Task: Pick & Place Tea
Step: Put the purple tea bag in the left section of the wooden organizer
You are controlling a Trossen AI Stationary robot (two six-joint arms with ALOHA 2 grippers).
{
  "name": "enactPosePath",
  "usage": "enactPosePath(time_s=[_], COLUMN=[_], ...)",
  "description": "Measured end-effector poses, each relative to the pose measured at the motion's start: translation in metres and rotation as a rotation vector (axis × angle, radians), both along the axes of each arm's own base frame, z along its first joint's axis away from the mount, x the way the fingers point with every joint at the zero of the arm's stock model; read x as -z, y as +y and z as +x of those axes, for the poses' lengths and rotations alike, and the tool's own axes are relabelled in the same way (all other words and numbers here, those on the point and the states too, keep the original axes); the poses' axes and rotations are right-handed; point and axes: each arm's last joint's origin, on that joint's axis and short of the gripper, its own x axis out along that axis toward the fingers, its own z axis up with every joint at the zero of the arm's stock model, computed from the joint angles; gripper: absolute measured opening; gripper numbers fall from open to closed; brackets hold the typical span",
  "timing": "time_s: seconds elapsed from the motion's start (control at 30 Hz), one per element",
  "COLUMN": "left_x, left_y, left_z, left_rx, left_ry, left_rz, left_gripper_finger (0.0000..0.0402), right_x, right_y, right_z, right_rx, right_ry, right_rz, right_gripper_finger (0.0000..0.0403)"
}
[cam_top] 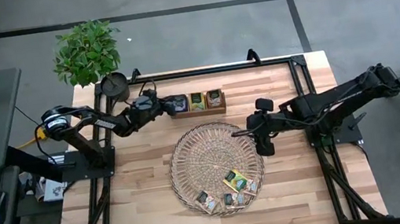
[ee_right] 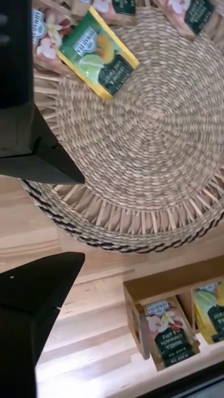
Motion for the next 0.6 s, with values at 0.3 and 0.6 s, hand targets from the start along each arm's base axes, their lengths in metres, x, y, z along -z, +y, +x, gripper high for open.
enactPosePath(time_s=[0.3,0.6], left_x=[-0.014,-0.018], left_y=[0.004,0.011], left_z=[0.014,0.029], left_rx=[0.109,0.113], left_ry=[-0.017,0.124], left_rz=[0.054,-0.039], left_gripper_finger=[0.0032,0.0138], right_x=[0.0,0.003], right_y=[0.001,0.0], right_z=[0.0,-0.005], right_rx=[-0.056,-0.073], right_ry=[0.019,0.079], right_rz=[-0.01,-0.023], right_gripper_finger=[0.0185,0.0185])
